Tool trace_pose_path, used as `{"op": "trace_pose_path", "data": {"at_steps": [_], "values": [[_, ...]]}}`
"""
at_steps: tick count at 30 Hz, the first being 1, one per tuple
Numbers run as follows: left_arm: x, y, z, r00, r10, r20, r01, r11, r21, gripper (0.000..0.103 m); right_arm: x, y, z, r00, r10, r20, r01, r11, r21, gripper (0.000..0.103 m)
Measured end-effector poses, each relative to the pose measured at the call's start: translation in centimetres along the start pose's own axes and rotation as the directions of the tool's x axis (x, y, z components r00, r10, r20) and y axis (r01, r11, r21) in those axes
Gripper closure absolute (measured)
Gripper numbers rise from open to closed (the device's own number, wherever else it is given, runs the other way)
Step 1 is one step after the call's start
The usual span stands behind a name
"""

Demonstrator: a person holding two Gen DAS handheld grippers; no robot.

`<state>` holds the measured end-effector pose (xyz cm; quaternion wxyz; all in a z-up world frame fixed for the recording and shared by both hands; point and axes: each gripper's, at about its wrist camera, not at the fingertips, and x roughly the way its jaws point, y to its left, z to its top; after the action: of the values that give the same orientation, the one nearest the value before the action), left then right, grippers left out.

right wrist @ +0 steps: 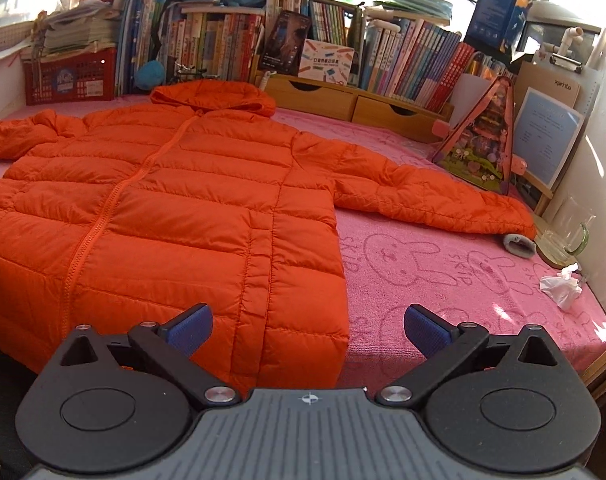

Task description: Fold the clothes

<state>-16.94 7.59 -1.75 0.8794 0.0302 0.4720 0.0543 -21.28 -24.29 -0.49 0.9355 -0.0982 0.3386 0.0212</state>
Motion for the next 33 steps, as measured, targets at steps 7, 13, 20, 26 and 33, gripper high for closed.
{"op": "trace_pose_path", "data": {"at_steps": [7,13,20,26,33], "values": [[0.5,-1.9,-1.6,0.997,-0.04,-0.072,0.043,0.998,0.041,0.0,0.2,1.2,-1.4,0.997,0.042,-0.069,-0.042,0.999,0.002,0.0],[0.1,-3.6,-1.6,0.995,-0.064,-0.081,0.072,0.993,0.096,0.0,0.0,2.8,-2.9,0.983,0.119,-0.137,-0.123,0.992,-0.016,0.0],[-0.6,-5.1,-1.4,0.994,-0.079,-0.07,0.089,0.983,0.16,0.0,-0.7,3.9,-2.8,0.978,0.162,-0.134,-0.172,0.983,-0.063,0.0],[-1.0,-6.3,-1.0,0.992,-0.105,-0.073,0.117,0.975,0.19,0.0,-1.2,4.2,-2.7,0.974,0.187,-0.129,-0.198,0.976,-0.085,0.0],[-1.2,-7.7,-1.1,0.991,-0.12,-0.062,0.131,0.962,0.241,0.0,-1.3,4.0,-2.6,0.976,0.181,-0.125,-0.192,0.978,-0.083,0.0]]}}
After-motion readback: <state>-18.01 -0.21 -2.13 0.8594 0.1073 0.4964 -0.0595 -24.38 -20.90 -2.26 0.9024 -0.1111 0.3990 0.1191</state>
